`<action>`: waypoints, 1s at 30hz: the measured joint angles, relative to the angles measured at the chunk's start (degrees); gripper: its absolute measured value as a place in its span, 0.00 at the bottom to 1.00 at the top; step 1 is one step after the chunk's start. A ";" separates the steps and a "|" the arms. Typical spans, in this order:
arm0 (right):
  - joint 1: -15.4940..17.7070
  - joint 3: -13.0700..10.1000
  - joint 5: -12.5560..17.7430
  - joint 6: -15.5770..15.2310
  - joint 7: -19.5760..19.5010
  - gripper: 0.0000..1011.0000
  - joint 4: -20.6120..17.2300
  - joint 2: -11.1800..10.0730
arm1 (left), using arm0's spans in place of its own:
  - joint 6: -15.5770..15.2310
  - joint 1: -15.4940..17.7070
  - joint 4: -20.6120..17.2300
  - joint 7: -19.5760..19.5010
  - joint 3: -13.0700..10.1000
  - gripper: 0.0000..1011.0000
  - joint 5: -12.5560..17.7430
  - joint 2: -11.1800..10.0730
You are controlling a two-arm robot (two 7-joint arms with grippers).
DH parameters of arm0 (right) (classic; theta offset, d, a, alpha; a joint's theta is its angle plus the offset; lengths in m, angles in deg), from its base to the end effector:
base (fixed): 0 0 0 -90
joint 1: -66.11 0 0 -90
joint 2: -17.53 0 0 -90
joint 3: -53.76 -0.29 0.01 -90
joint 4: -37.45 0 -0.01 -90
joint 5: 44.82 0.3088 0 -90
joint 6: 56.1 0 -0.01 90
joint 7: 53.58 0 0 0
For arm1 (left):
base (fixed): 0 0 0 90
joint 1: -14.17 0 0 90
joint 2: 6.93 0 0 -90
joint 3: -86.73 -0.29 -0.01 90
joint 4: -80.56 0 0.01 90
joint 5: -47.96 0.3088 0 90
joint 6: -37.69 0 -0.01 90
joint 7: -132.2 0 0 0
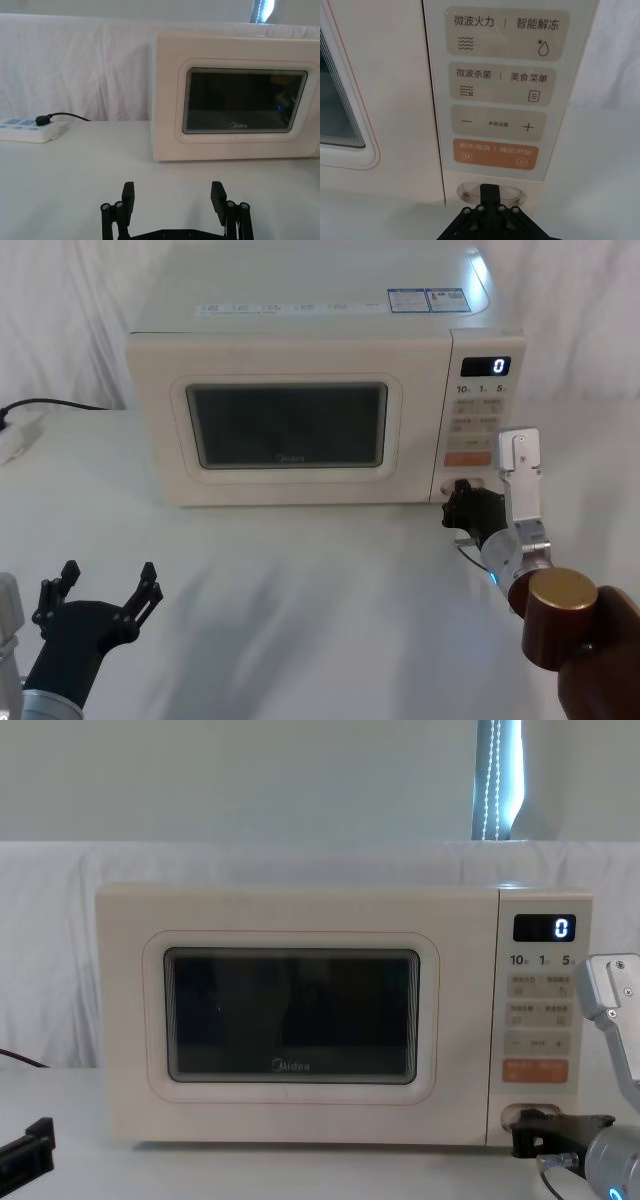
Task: Press the button to open the microwave door with one hand; close the microwave door with the other hand.
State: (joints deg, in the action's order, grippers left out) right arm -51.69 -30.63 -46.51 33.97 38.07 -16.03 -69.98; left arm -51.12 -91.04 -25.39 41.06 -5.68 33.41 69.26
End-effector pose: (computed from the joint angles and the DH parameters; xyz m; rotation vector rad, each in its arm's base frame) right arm 0.4559 0.0466 -0.3093 -0.1468 0.0811 -1.4304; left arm 0.2530 0.0376 -0.2852 -0.0380 0.0141 1.4461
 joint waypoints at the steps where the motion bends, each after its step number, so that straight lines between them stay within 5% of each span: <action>1: -0.02 -0.01 -0.01 -0.01 -0.01 0.00 0.03 0.00 | 0.00 0.00 0.00 0.00 -0.01 0.99 0.00 0.00; 30: -2.67 -0.51 -0.33 0.78 -0.24 0.00 3.95 0.25 | 0.00 0.00 0.00 0.00 0.00 0.99 0.00 0.00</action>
State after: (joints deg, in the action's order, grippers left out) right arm -54.36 -31.14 -46.84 34.75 37.83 -12.07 -69.73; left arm -51.12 -91.04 -25.39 41.06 -5.69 33.42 69.26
